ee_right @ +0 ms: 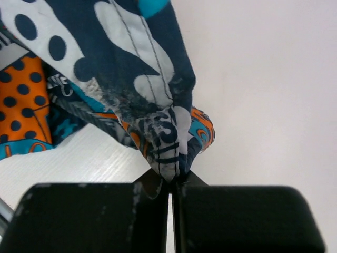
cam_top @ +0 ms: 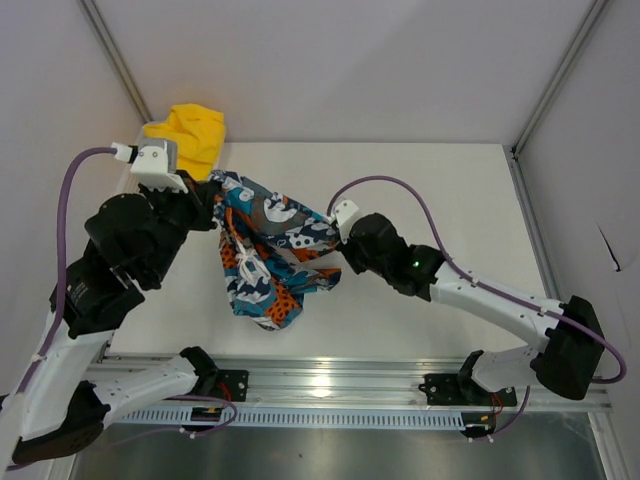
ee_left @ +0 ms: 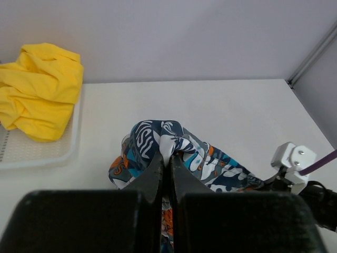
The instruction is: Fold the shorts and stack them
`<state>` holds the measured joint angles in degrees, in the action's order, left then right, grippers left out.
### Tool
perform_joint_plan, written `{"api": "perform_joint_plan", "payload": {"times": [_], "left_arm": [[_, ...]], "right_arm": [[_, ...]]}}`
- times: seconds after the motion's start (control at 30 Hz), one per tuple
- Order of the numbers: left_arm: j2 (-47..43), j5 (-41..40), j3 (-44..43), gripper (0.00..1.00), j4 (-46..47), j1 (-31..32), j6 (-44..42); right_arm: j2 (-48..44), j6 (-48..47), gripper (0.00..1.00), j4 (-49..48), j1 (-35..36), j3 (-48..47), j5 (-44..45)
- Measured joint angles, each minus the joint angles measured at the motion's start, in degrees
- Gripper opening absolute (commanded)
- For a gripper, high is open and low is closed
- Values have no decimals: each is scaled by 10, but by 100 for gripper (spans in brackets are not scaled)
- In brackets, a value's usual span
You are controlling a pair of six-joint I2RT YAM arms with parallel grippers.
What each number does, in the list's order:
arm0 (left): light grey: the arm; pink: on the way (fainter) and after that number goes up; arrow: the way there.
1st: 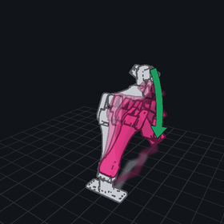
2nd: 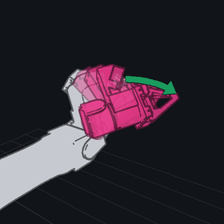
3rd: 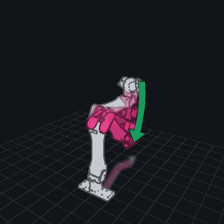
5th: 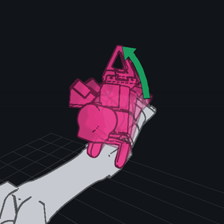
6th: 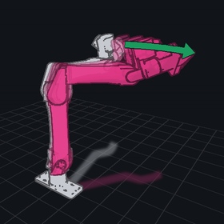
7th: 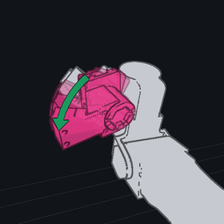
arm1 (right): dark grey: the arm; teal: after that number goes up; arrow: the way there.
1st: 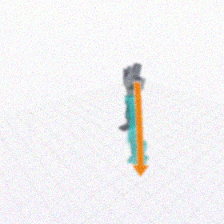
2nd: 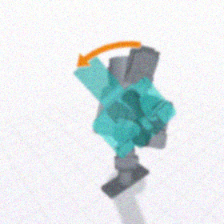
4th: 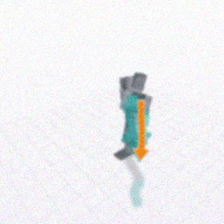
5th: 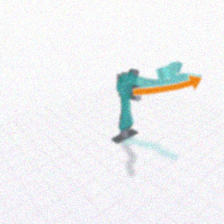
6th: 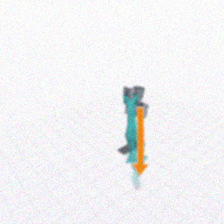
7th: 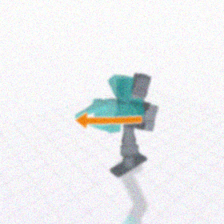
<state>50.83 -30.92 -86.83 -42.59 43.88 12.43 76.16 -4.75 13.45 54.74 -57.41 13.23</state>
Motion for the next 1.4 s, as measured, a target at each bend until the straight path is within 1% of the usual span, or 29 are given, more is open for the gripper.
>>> {"api": "perform_joint_plan", "payload": {"times": [0.13, 0.23, 0.33, 0.47, 0.6, 0.7, 0.83, 1.07, 1.13, 1.2, 1.3, 1.4], "left_arm": [[18, 11, -31, 0, 4, -44, -9], [50, 53, -67, 0, 9, -113, -9], [91, 122, -106, 0, 9, -175, -3], [140, 221, -137, 0, 13, -217, 9], [178, 328, -164, 0, 14, -256, 22], [185, 390, -192, 0, 14, -266, 26], [158, 437, -206, 0, 20, -267, 30], [52, 452, -206, 0, 23, -267, 39], [24, 452, -218, 0, 19, -267, 41], [5, 456, -251, 0, 14, -267, 41], [6, 473, -336, 0, -8, -267, 48], [16, 504, -414, 0, -33, -267, 56]], "right_arm": [[-6, -22, 0, 118, -37, -80, -6], [-43, -27, 0, 165, -78, -87, -19], [-92, -24, 0, 176, -135, -87, -50], [-169, -15, 0, 177, -212, -90, -102], [-188, -14, 0, 200, -253, -147, -175], [-186, -19, 0, 227, -262, -211, -234], [-191, -24, 0, 261, -262, -285, -285], [-242, 9, 0, 286, -262, -338, -346], [-246, 24, 0, 304, -262, -371, -385], [-247, 37, 0, 312, -262, -401, -422], [-249, 57, 0, 313, -261, -431, -479], [-254, 76, 0, 308, -260, -436, -497]]}}
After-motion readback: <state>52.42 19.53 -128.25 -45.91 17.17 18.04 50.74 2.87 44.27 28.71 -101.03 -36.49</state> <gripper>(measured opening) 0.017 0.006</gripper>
